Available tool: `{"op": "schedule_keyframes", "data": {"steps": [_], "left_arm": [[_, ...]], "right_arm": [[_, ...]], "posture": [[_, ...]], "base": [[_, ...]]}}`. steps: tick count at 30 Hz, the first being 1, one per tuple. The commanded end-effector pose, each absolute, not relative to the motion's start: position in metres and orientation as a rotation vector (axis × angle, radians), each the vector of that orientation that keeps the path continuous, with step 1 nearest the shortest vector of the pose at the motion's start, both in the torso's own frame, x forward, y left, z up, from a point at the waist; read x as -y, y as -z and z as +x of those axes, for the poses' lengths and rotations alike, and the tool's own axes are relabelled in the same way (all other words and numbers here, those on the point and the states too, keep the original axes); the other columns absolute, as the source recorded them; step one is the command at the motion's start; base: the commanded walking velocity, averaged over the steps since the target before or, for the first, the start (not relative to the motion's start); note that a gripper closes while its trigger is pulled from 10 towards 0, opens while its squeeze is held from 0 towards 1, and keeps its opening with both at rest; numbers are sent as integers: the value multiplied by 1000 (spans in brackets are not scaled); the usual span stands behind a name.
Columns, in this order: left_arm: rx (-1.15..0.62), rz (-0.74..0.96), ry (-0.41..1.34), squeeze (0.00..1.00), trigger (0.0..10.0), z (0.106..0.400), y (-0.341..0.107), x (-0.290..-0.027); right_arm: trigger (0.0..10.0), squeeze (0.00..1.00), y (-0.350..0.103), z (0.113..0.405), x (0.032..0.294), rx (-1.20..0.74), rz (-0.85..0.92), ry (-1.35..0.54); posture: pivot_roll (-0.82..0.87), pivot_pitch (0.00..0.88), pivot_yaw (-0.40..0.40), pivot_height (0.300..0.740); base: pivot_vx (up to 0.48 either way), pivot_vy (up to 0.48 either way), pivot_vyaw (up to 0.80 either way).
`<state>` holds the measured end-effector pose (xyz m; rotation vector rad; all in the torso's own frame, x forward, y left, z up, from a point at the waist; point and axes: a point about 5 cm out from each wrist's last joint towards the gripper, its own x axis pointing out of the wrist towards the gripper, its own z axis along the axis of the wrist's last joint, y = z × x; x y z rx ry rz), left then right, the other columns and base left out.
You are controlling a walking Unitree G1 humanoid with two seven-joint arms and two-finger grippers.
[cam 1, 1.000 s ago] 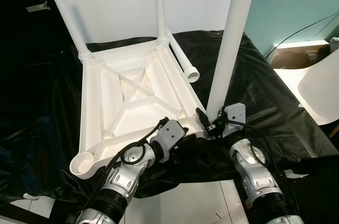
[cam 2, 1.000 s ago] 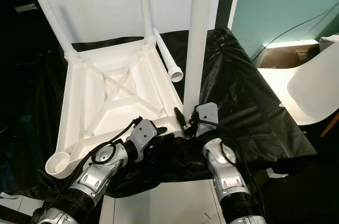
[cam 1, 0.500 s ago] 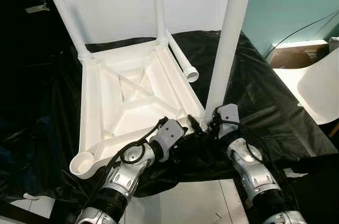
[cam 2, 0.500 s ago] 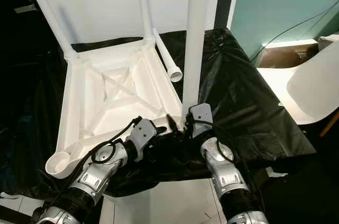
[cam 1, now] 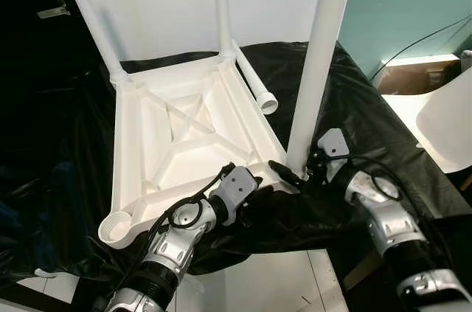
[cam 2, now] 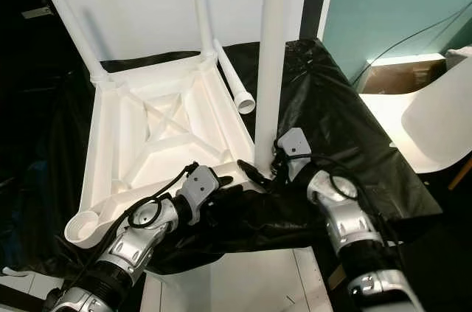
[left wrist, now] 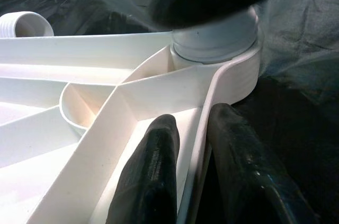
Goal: Building children table
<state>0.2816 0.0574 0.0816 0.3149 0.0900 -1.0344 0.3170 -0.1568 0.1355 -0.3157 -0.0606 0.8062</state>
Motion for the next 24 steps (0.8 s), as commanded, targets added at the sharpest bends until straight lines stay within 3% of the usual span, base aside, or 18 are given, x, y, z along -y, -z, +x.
{"op": "schedule_keyframes", "data": {"steps": [1,11,18,20,22,23,24], "left_arm": [[-242,338,1095,0,10000,269,-53,-63],[-241,338,1093,0,10000,268,-53,-64],[-242,337,1090,0,10000,267,-52,-65],[-240,336,1086,0,10000,268,-53,-64],[-240,336,1086,0,10000,268,-53,-64],[-237,330,1082,0,10000,268,-53,-64],[-237,330,1082,0,10000,268,-53,-64]], "right_arm": [[0,0,-135,318,161,31,-308,-835],[0,0,-132,320,169,-41,-331,-908],[0,0,-125,318,165,-51,-266,-848],[0,0,-107,307,156,-12,-244,-587],[0,0,-107,307,156,-12,-244,-587],[0,0,-98,296,152,7,-218,-471],[0,0,-98,296,152,7,-218,-471]], "posture": [[-82,0,57,740],[-69,0,54,740],[-68,0,50,740],[-61,0,41,740],[-61,0,41,740],[-56,0,39,740],[-56,0,39,740]], "base": [[0,0,0],[0,0,0],[0,0,0],[0,0,0],[0,0,0],[0,0,0],[0,0,0]]}}
